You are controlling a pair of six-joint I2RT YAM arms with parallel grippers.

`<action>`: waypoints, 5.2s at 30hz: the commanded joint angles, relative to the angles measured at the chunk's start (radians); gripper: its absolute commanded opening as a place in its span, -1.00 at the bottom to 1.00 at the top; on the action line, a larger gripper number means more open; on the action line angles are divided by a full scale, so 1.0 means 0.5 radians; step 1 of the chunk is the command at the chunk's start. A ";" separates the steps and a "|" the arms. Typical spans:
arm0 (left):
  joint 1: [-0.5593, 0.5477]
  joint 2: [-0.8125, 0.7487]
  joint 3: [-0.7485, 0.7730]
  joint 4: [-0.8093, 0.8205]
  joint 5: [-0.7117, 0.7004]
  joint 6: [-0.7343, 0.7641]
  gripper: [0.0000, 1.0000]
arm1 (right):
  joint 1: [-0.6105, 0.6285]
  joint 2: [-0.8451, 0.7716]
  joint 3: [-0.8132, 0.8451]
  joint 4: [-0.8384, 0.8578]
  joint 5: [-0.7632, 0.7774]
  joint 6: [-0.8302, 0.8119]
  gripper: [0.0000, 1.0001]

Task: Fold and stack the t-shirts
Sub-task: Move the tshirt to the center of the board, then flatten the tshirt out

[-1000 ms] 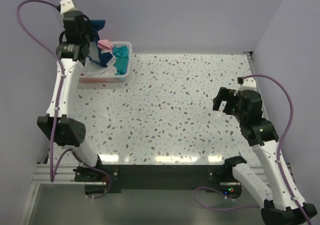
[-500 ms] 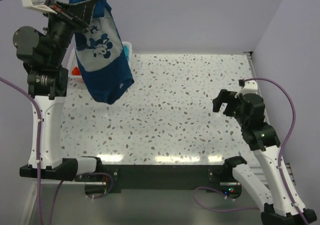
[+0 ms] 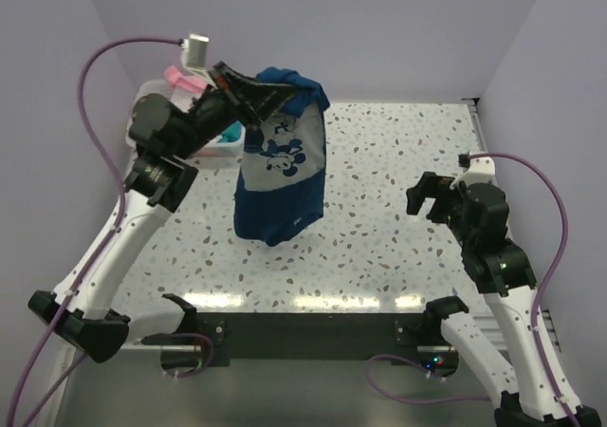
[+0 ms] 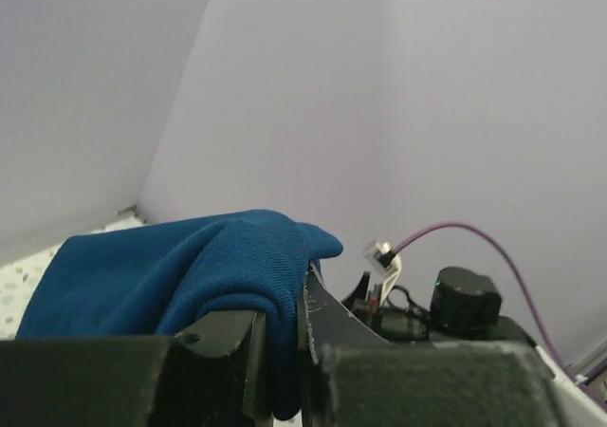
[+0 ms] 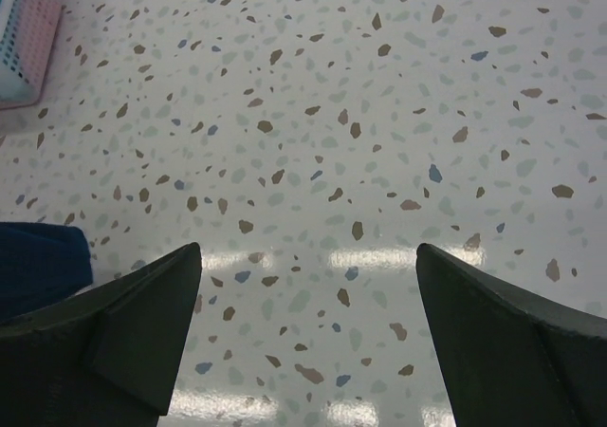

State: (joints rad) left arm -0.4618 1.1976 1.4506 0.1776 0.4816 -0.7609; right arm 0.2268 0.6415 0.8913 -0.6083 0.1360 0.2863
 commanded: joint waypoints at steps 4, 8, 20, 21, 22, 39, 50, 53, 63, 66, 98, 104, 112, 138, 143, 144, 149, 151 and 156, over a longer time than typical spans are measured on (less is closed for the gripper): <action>-0.389 0.390 -0.220 -0.235 -0.533 0.273 0.52 | -0.006 0.021 0.000 0.008 0.032 -0.014 0.98; -0.420 0.669 -0.198 -0.593 -0.586 0.301 1.00 | -0.009 0.067 0.018 -0.026 0.053 0.007 0.98; -0.408 -0.106 -1.231 -1.202 -1.730 -0.030 1.00 | -0.006 0.364 -0.025 0.161 -0.173 0.075 0.98; -0.405 -0.146 -1.296 -1.238 -1.770 -0.082 1.00 | -0.009 0.404 -0.019 0.185 -0.201 0.087 0.98; -0.408 -0.180 -1.357 -1.260 -1.761 -0.153 1.00 | -0.009 0.456 -0.009 0.265 -0.232 0.102 0.98; -0.405 0.215 -1.564 -0.963 -1.470 -0.233 0.83 | 0.169 2.300 1.055 0.588 -0.140 -0.091 0.98; -0.405 0.633 -1.426 -0.681 -1.261 -0.212 0.37 | 0.172 3.043 1.610 0.450 -0.128 -0.149 0.93; -0.405 0.731 -1.349 -0.671 -1.258 -0.184 -0.19 | 0.172 3.080 1.623 0.468 -0.177 -0.152 0.59; -0.402 0.416 -1.021 -0.987 -1.883 -0.074 -1.00 | 0.172 2.485 1.264 0.603 0.047 -0.177 -0.84; -0.402 0.158 -0.953 -1.018 -2.036 -0.003 -1.00 | 0.172 2.059 1.053 0.661 0.148 -0.143 -0.80; -0.034 0.104 -0.664 -1.373 -1.688 0.123 0.10 | 0.163 0.631 0.319 -0.241 0.351 0.280 -0.15; -0.012 0.133 -0.867 -1.374 -1.764 0.058 1.00 | 0.160 0.791 0.304 -0.173 0.091 0.167 0.98; -0.012 -0.208 -1.256 -1.527 -1.736 -0.049 1.00 | 0.246 0.528 -0.039 -0.329 -0.226 0.304 0.98; 0.586 0.500 -1.478 -0.926 -1.515 0.028 0.77 | 0.893 0.263 -0.666 -0.726 -0.186 1.069 0.98; 0.632 0.636 -1.468 -0.861 -1.473 0.052 0.30 | 1.022 0.386 -0.703 -0.643 -0.229 1.099 0.97; 0.632 0.645 -1.468 -0.837 -1.466 0.046 0.02 | 1.059 0.401 -0.703 -0.615 -0.217 1.127 0.96; 0.635 0.633 -1.481 -0.797 -1.430 0.086 -0.91 | 1.347 0.582 -0.687 -0.490 -0.037 1.247 0.93; 0.635 0.599 -1.490 -0.803 -1.420 0.104 -1.00 | 1.405 0.699 -0.684 -0.391 0.047 1.290 0.93; 0.635 0.361 -1.551 -0.843 -1.393 0.126 -1.00 | 1.455 0.944 -0.642 -0.207 0.350 1.305 0.67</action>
State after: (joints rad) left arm -0.1505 1.4662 0.6945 -0.2474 -0.2394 -0.7166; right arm 0.9451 1.0702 0.5476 -0.7925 0.1638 0.8974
